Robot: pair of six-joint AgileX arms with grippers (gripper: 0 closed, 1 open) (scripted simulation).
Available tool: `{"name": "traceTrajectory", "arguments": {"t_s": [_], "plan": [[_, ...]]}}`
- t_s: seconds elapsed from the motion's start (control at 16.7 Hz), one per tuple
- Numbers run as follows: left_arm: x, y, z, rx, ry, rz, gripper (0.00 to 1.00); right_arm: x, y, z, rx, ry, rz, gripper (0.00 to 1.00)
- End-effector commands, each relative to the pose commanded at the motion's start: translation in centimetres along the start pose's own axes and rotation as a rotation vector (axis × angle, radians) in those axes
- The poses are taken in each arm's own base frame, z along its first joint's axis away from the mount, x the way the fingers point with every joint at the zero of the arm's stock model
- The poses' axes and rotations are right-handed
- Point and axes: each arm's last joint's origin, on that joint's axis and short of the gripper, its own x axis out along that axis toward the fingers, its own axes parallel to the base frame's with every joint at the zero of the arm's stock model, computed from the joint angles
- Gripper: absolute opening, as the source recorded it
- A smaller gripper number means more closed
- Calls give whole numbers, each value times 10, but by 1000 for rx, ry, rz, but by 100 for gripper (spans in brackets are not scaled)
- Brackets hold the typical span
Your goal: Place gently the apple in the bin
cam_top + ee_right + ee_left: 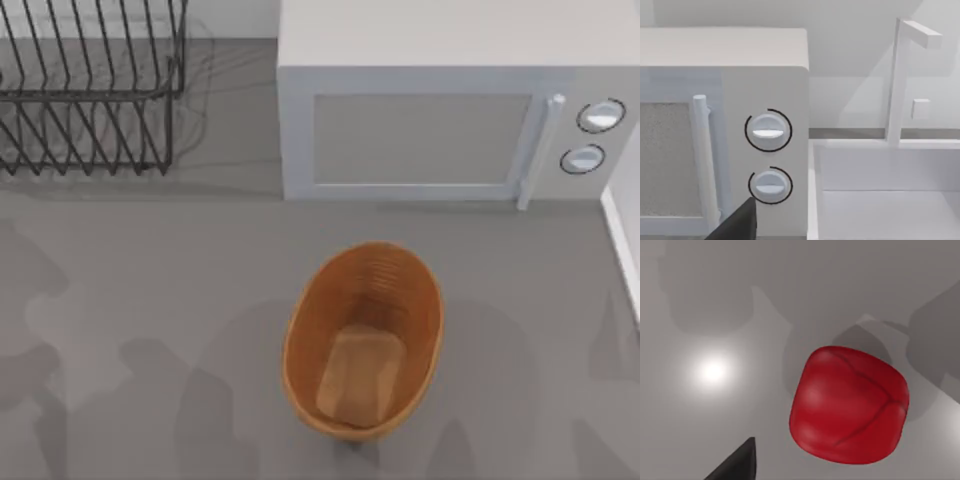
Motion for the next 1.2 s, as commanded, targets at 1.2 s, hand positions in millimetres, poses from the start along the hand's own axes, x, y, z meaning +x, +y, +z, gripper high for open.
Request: {"name": "traceTrajectory", "arguments": {"t_s": [1.2], "plan": [[84,44,-3,152,93,-224,100,0,0,0,0,0,0,100]]}}
